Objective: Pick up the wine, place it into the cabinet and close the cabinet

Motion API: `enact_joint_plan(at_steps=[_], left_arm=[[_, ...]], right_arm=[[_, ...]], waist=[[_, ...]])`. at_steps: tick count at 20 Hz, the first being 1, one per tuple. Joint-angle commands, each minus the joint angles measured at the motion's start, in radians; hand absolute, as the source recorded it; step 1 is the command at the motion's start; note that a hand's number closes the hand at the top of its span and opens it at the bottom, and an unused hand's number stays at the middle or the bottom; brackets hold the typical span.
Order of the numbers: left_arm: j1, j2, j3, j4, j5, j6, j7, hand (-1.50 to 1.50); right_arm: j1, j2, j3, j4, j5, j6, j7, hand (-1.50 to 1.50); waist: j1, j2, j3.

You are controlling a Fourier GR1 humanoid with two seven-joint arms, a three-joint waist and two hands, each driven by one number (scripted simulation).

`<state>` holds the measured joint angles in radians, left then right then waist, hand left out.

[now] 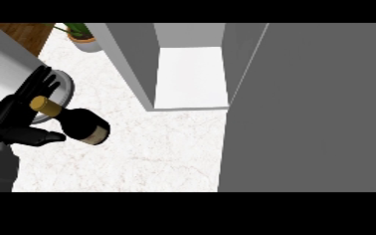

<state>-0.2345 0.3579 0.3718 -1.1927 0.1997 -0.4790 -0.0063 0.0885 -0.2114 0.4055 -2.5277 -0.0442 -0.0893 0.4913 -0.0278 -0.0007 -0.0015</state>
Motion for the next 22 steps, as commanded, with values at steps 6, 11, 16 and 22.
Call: enact_joint_plan(at_steps=[6,11,16,22], left_arm=[[-0.082,0.009,-0.033,0.264,-0.101,-0.015,-0.168,-1.5],[-0.077,0.02,-0.035,0.366,-0.116,-0.061,-0.254,-1.5],[-0.056,-0.004,-0.071,0.48,-0.192,-0.047,-0.405,-1.5],[-0.1,0.021,-0.075,0.589,-0.225,-0.047,-0.471,-1.5]], right_arm=[[0.077,-0.008,0.055,-0.237,0.018,-0.025,0.061,-1.5],[0.087,-0.061,-0.025,-0.28,-0.055,0.002,0.083,-1.5],[0.124,-0.04,0.022,-0.241,-0.037,-0.003,0.001,-1.5],[0.027,-0.039,-0.059,-0.239,-0.078,-0.021,0.085,-1.5]], waist=[[-0.005,0.0,0.0],[-0.004,0.0,0.0],[-0.003,0.001,0.0],[0.006,0.003,-0.001]])
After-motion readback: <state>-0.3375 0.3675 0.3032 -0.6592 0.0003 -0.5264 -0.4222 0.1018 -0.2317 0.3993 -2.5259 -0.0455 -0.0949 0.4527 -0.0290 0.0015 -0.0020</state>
